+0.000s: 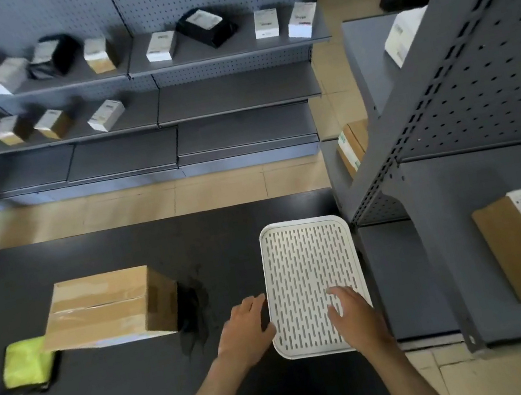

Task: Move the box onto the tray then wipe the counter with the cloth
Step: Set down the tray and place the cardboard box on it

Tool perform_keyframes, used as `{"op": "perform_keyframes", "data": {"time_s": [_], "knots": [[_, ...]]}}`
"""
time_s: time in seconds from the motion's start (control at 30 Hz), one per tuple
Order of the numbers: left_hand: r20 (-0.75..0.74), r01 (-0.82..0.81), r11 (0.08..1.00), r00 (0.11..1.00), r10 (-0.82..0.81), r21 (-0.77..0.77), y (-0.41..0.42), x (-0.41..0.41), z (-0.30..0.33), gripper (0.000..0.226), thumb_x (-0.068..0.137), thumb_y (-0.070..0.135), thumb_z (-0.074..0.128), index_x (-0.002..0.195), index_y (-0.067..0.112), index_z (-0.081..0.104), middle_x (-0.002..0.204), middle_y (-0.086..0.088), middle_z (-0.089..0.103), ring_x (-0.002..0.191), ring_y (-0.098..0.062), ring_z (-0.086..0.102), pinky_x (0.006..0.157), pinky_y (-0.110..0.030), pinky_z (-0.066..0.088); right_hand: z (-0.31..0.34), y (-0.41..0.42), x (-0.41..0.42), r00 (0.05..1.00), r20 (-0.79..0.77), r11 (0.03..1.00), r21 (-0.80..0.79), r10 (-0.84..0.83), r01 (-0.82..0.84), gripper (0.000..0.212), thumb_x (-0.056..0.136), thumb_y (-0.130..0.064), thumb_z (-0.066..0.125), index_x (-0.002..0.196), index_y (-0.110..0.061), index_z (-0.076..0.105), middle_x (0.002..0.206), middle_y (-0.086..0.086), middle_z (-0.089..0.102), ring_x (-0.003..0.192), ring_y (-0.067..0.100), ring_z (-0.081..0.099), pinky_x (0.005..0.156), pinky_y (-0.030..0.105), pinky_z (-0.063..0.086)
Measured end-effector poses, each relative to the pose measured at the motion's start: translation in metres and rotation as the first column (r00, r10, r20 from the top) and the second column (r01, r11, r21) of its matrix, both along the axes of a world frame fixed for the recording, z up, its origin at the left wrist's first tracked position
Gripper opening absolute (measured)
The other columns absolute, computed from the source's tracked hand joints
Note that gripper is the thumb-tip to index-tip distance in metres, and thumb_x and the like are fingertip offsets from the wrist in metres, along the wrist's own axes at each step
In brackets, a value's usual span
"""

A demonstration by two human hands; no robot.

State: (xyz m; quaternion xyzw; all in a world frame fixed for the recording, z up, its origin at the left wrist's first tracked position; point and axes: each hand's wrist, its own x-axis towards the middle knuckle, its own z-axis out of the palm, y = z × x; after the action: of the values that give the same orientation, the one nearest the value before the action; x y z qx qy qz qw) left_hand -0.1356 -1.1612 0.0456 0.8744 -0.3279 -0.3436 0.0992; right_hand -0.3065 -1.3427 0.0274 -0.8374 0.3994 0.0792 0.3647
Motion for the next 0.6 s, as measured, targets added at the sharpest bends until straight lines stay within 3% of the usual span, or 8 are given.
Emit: {"op": "perform_keyframes", "data": {"time_s": [0.1, 0.2, 0.6], "knots": [[0.105, 0.152, 0.978, 0.980, -0.168, 0.144, 0.029, 0.012, 0.013, 0.058, 0.098, 0.046, 0.048, 0.151, 0.026, 0.036, 0.153, -0.001, 0.042, 0.136, -0.025, 0.044, 0.107, -0.046, 0.045, 0.017, 0.025, 0.018, 0.971, -0.074, 0.971, -0.068, 0.226, -0.230, 0.041, 0.106, -0.034, 0.048, 0.146, -0.026, 0.053, 0.143, -0.007, 0.057, 0.128, 0.017, 0.056, 0.105, 0.035, 0.048], [0.152, 0.237, 0.948, 0.950, -0.272, 0.210, 0.065, 0.025, 0.024, 0.054, 0.099, 0.045, 0.043, 0.148, 0.022, 0.039, 0.149, -0.005, 0.045, 0.132, -0.028, 0.047, 0.104, -0.046, 0.045, 0.032, 0.056, 0.041, 0.952, -0.077, 0.946, -0.113, 0.296, -0.303, 0.039, 0.105, -0.037, 0.048, 0.143, -0.027, 0.054, 0.138, -0.007, 0.059, 0.124, 0.017, 0.056, 0.102, 0.036, 0.048], [0.169, 0.246, 0.965, 0.951, -0.258, 0.087, 0.237, 0.087, 0.028, 0.047, 0.102, 0.045, 0.041, 0.143, 0.024, 0.046, 0.146, -0.003, 0.051, 0.129, -0.025, 0.053, 0.103, -0.042, 0.049, 0.046, 0.210, 0.110, 0.934, -0.117, 0.914, -0.195, 0.339, -0.356, 0.033, 0.103, -0.041, 0.052, 0.134, -0.032, 0.059, 0.129, -0.009, 0.062, 0.116, 0.011, 0.060, 0.094, 0.032, 0.053]]}}
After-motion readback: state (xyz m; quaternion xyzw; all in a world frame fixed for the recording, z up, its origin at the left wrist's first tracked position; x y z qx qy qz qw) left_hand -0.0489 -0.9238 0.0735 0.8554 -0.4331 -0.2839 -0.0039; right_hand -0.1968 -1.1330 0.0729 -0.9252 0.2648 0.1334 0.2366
